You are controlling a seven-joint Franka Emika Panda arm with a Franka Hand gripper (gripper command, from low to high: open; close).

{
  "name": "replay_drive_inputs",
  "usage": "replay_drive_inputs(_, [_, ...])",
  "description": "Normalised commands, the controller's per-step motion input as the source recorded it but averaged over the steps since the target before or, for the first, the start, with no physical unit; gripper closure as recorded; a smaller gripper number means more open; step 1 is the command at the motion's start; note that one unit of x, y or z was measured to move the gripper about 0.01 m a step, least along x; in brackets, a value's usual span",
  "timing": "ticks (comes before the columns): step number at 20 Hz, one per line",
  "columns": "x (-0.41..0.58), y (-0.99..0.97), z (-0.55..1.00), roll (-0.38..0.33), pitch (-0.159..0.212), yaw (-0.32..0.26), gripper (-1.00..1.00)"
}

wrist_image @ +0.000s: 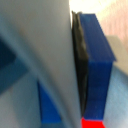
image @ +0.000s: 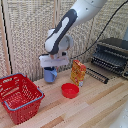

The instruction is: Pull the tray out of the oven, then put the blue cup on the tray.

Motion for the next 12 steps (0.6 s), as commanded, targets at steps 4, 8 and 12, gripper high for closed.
replay_drive_inputs(4, [0.032, -0.12, 0.99, 0.012, 0.06, -0.202, 1.0])
replay_drive_inputs(8, [0.036, -0.22, 0.97, 0.018, 0.054, -0.255, 1.0])
replay_drive_inputs(12, [0.026, -0.28, 0.95, 0.023, 0.072, -0.272, 1.0])
